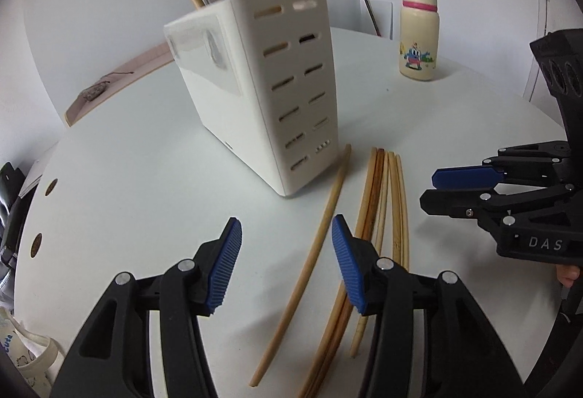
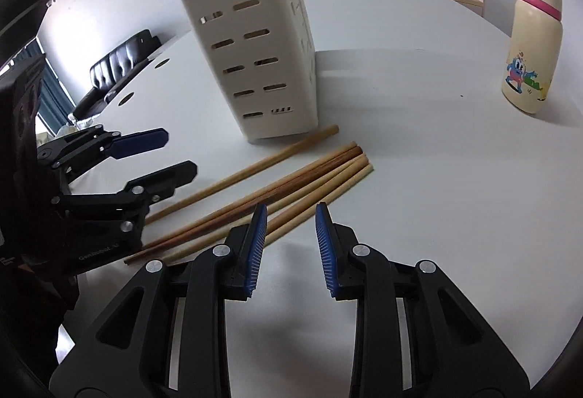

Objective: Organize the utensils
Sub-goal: 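Move both open tools down to the chopsticks lying beside the holder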

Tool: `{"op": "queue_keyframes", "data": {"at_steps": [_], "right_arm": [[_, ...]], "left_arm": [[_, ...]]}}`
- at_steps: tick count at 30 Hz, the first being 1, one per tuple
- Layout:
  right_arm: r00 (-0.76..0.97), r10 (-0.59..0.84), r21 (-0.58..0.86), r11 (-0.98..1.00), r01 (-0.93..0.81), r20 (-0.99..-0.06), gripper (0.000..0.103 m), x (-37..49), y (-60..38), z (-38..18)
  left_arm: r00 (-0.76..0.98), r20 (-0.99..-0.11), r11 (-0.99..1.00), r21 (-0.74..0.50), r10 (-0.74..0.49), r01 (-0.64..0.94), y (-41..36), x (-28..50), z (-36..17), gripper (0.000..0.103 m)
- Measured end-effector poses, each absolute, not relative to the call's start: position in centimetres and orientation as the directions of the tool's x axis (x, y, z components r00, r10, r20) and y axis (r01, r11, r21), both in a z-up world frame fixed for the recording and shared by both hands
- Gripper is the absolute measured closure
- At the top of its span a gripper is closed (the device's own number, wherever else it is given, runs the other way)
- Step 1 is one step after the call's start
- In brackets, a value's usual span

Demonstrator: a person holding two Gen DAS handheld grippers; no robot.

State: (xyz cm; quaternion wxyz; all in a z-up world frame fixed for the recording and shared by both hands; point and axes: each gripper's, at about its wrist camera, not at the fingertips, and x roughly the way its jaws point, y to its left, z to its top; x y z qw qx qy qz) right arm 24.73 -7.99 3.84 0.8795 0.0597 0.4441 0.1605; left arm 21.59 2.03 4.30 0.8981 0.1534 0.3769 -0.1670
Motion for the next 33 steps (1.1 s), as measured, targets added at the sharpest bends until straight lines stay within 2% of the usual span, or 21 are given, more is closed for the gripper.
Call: {"op": "queue_keyframes", "data": {"at_steps": [10, 30, 33], "right_arm": [[0.536, 0.253, 0.127, 0.957, -0.26, -0.805, 0.076, 24.9, -5.1, 2.9], [0.523, 0.161, -0.008, 0.952, -0.307, -0.837, 0.076, 24.5, -4.0, 3.0], [0.503, 0.147, -0.008, 0.956, -0.292, -0.852, 0.076, 25.1, -4.1, 3.0]], "left_arm": [[0.584, -0.789, 0.903, 0.093, -0.19, 0.42, 2.3, 22.9, 2.2, 0.061], [0.544, -0.815, 0.889, 0.084, -0.199, 0.451, 2.0, 23.9, 1.2, 0.067], [0.537, -0.818, 0.885, 0.079, -0.206, 0.459, 1.8, 24.0, 1.3, 0.073]]}}
